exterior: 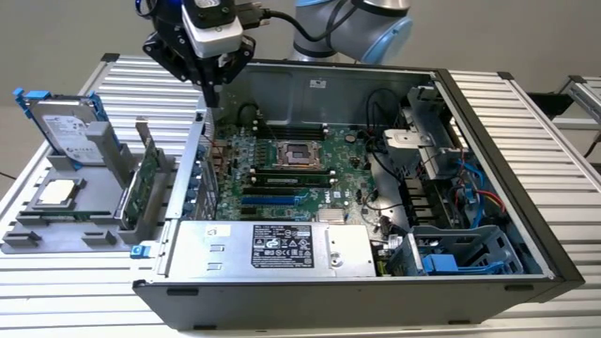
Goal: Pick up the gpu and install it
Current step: 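Reach for the gpu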
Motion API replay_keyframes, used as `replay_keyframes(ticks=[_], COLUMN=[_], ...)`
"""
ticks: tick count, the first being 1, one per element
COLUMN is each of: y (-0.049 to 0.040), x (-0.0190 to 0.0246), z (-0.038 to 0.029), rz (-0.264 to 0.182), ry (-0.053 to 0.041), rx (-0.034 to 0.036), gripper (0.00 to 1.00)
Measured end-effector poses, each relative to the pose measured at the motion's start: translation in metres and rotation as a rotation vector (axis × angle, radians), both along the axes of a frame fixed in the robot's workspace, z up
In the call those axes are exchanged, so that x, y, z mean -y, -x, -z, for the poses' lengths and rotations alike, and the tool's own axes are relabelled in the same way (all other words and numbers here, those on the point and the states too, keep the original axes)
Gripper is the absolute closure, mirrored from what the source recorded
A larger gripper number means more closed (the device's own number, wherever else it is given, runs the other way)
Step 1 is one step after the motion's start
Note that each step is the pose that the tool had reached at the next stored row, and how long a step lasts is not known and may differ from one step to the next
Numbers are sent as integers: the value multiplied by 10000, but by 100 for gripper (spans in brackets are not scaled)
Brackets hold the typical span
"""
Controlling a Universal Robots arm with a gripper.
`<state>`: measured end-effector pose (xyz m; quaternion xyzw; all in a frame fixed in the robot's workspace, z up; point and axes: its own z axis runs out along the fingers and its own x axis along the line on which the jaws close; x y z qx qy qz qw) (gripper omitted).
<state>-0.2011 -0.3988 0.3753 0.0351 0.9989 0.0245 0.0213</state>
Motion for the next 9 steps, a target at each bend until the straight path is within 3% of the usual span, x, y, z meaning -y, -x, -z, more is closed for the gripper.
replay_keyframes(ticks=[9], y=[47], x=[0], z=[0], rz=[0], ry=[0], rx=[0], gripper=[100])
